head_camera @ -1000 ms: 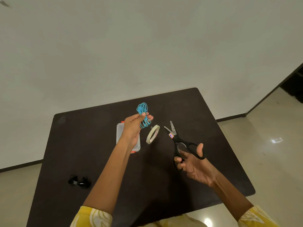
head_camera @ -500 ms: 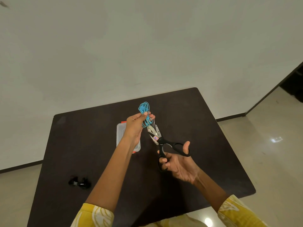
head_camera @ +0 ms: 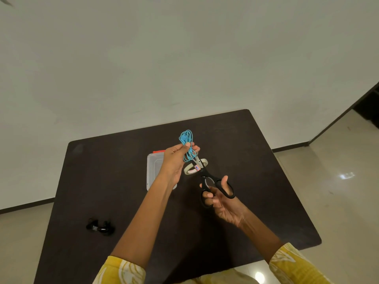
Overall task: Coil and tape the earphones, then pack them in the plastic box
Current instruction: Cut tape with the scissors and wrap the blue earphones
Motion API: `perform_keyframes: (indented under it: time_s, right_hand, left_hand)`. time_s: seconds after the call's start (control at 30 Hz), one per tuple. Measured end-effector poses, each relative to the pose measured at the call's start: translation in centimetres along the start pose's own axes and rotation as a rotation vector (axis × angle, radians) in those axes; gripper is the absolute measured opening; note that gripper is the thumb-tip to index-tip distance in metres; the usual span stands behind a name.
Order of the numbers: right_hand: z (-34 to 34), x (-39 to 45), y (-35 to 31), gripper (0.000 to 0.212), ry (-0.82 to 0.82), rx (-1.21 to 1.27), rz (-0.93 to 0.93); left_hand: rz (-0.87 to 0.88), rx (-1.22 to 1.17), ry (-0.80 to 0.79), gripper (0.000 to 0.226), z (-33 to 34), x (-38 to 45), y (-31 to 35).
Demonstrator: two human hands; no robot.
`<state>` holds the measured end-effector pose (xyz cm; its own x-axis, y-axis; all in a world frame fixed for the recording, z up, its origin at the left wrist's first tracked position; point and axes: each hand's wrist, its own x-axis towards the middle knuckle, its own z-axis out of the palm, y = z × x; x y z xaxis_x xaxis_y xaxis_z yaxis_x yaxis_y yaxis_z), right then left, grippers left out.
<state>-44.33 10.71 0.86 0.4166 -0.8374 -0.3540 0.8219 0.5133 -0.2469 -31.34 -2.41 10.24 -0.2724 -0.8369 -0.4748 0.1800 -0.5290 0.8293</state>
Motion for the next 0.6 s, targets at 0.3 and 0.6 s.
perform_keyframes:
  time_s: [0.3, 0.6]
  right_hand:
    - [-0.4, -0.4, -0.8, 0.054, 0.265, -0.266, -0.037]
    - [-0.6, -0.1, -3.8, 0.052, 0.636, -1.024, -0.077]
  left_hand:
    - [-0.011, -0.105, 0.021, 0.029, -0.6, 0.2, -0.2]
    - [-0.065, -0.214, 0.086, 0.015, -4.3, -1.9, -0.8]
